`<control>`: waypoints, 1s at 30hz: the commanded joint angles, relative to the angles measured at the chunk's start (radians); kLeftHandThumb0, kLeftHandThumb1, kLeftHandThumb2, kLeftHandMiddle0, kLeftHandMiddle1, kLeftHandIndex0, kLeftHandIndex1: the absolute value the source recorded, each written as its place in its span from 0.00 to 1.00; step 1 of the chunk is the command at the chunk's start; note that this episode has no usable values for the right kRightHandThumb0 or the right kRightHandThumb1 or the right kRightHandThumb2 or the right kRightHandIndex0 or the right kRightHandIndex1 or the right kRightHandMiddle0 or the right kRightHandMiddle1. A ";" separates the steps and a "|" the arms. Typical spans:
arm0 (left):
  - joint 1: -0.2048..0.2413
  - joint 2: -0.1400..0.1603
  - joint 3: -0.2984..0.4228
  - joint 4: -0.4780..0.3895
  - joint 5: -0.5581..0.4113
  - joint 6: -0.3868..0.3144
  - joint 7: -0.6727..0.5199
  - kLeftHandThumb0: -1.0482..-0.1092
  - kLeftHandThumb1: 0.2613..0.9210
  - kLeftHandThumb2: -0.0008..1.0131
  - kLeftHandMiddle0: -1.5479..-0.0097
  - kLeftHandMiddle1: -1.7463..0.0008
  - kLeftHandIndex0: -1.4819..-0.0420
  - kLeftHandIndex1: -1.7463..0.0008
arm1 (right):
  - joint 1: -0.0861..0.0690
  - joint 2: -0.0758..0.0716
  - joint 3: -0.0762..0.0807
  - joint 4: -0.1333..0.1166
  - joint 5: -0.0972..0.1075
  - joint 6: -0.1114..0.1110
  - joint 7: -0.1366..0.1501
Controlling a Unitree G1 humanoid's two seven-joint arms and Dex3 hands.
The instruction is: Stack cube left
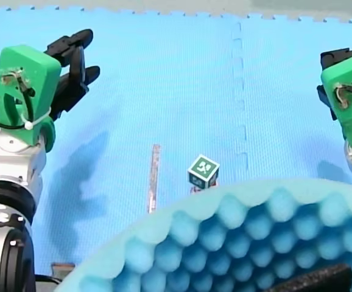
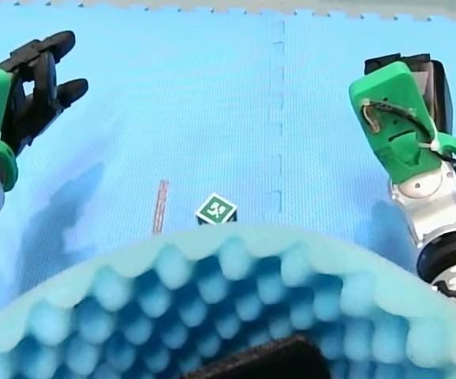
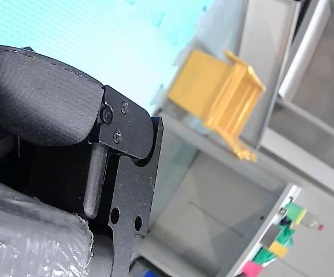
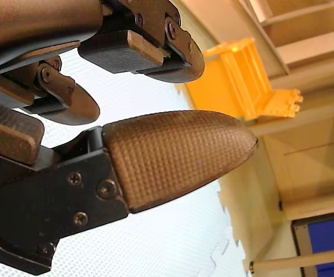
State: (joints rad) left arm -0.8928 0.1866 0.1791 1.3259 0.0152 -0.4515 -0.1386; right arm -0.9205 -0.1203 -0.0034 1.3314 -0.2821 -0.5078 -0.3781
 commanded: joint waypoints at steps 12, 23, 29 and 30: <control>-0.012 -0.006 0.008 -0.010 0.004 -0.009 -0.028 0.00 1.00 0.76 0.64 0.99 0.73 1.00 | 0.023 -0.009 -0.002 -0.008 0.012 -0.013 0.015; -0.006 -0.016 0.014 -0.010 0.000 -0.009 -0.053 0.00 1.00 0.76 0.65 0.99 0.73 1.00 | 0.037 -0.012 -0.012 -0.012 0.030 -0.019 0.034; -0.003 -0.019 0.014 -0.010 0.003 -0.016 -0.059 0.00 1.00 0.76 0.65 0.99 0.73 1.00 | 0.042 -0.013 -0.012 -0.013 0.029 -0.023 0.032; -0.003 -0.019 0.014 -0.010 0.004 -0.017 -0.059 0.00 1.00 0.76 0.65 0.99 0.73 1.00 | 0.042 -0.013 -0.011 -0.013 0.029 -0.023 0.032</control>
State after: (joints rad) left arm -0.8979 0.1673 0.1933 1.3180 0.0198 -0.4619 -0.1968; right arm -0.8805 -0.1273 -0.0133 1.3214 -0.2584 -0.5255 -0.3444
